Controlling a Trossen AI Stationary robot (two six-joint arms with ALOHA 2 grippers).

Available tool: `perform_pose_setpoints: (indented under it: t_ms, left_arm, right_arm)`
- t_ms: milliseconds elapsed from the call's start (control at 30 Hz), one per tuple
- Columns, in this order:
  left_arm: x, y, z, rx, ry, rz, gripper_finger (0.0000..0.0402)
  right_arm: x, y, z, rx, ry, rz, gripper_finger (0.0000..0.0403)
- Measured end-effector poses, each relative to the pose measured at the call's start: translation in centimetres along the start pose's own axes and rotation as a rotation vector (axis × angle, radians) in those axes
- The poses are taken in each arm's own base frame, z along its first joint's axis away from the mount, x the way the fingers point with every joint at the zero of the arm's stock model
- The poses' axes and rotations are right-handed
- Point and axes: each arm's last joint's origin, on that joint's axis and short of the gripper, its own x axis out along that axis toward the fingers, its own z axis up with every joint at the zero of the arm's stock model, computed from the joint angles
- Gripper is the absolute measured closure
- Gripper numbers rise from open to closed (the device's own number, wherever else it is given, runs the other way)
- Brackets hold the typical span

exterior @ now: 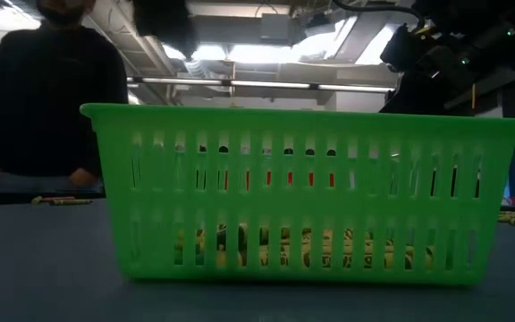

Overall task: Sort crayons
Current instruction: Put the green crayon into the green bin

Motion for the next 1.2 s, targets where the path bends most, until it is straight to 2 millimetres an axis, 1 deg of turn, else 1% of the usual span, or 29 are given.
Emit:
perform_pose_setpoints:
  t_ms: [67,167,333,433,533,633,767,900,1033,1200]
  left_arm:
    - [-0.6,1.9,-0.2,-0.039,0.05,0.095,0.0284]
    - [-0.8,4.9,-0.2,-0.102,0.123,0.203,0.0285]
    - [-0.1,9.6,0.1,-0.174,0.269,0.355,0.0285]
    - [1.0,12.5,0.0,-0.228,0.334,0.395,0.0285]
    - [1.9,15.4,-1.5,-0.286,0.415,0.407,0.0285]
    - [2.9,18.2,-3.3,-0.377,0.442,0.381,0.0285]
    - [4.5,21.2,-5.9,-0.521,0.472,0.351,0.0285]
    - [5.5,23.4,-8.6,-0.62,0.554,0.39,0.0282]
    - [6.0,25.0,-10.8,-0.704,0.618,0.42,0.0262]
    - [6.5,26.4,-12.3,-0.765,0.61,0.437,0.0242]
  right_arm:
    - [0.0,0.0,0.0,0.0,-0.001,0.0,0.0233]
    - [0.0,0.0,0.0,0.0,-0.002,0.0,0.0233]
    - [0.0,0.0,0.0,0.0,-0.003,0.0,0.0233]
    - [0.0,0.0,0.0,0.0,-0.003,0.0,0.0233]
    - [0.0,0.0,0.0,0.0,0.003,0.0,0.0233]
    - [0.0,0.0,-0.1,-0.002,0.014,-0.001,0.0233]
    - [0.0,0.0,-0.1,0.0,0.01,0.003,0.0233]
    - [0.0,0.0,-0.1,0.0,0.009,0.003,0.0233]
    - [0.0,0.0,0.0,0.001,0.0,0.003,0.0233]
    - [0.0,0.0,0.0,0.003,-0.004,0.003,0.0233]
